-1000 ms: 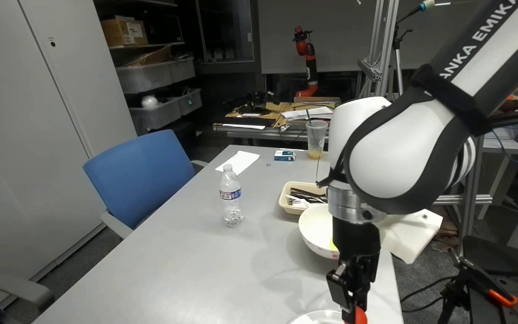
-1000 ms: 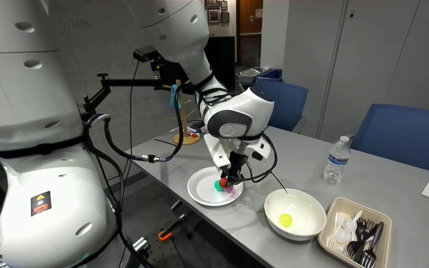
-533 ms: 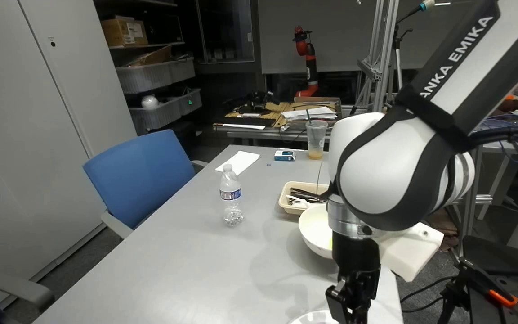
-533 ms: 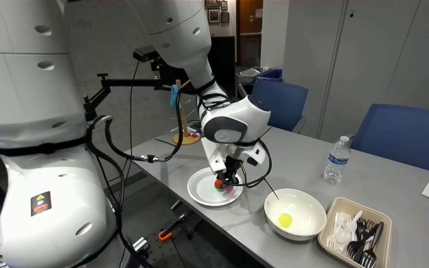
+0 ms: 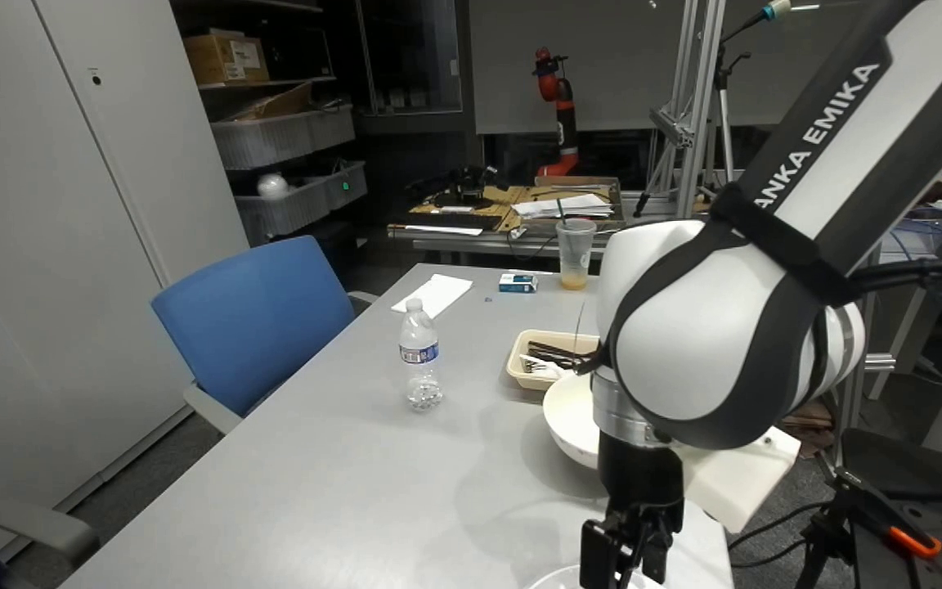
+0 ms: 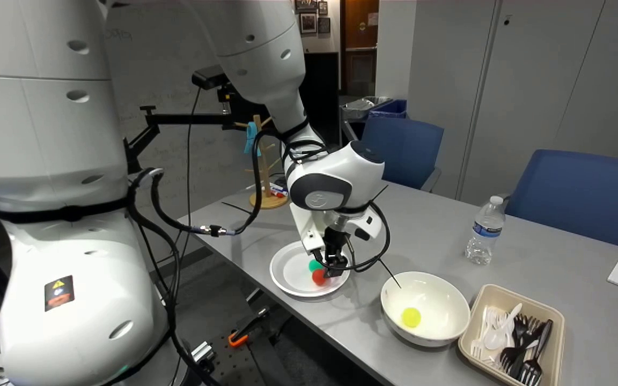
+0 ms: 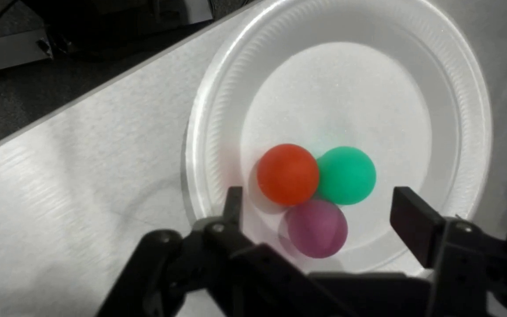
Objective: Remove the red and yellow balls from the white bowl and place them on the white plate
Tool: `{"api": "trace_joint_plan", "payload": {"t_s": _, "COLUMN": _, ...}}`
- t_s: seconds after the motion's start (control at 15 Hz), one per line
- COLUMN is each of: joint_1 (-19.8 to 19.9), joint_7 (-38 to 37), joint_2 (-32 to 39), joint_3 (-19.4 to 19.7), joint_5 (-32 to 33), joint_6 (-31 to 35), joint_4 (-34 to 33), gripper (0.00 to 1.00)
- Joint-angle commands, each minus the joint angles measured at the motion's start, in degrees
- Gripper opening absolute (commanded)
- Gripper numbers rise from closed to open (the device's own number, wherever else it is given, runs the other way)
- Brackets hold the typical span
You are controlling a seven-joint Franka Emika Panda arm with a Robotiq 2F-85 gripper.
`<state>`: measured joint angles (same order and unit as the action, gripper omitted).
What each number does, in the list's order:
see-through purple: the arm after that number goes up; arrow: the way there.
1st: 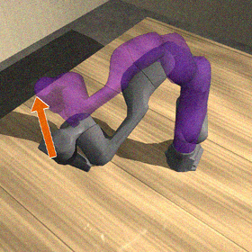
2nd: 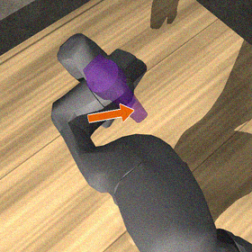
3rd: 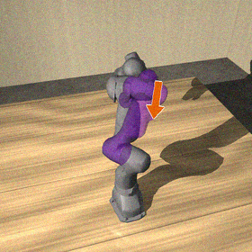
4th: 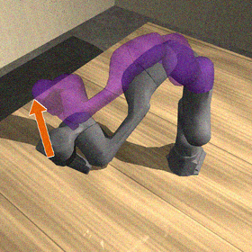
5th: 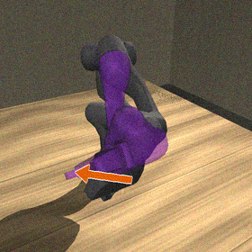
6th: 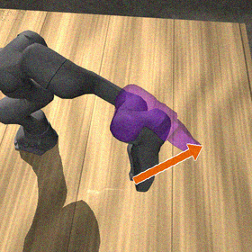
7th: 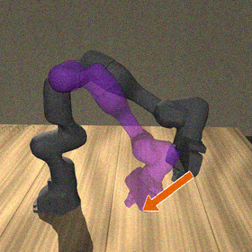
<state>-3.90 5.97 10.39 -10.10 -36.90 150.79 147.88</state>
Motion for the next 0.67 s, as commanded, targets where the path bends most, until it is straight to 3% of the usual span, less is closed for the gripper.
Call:
{"api": "trace_joint_plan", "payload": {"t_s": 0.0, "joint_1": -0.1, "joint_7": -0.2, "joint_2": -0.3, "joint_3": 0.1, "joint_5": 0.4, "joint_6": 0.8, "joint_4": -0.1, "gripper": 1.00}}
{"api": "trace_joint_plan", "payload": {"t_s": 0.2, "joint_1": -0.3, "joint_7": -5.1, "joint_2": -2.0, "joint_3": 2.1, "joint_5": 7.0, "joint_6": -0.9, "joint_4": 0.4, "gripper": 1.00}}
{"api": "trace_joint_plan", "payload": {"t_s": 0.6, "joint_1": -0.1, "joint_7": -17.4, "joint_2": -7.8, "joint_3": 7.4, "joint_5": 27.6, "joint_6": -5.1, "joint_4": 0.0, "gripper": 1.00}}
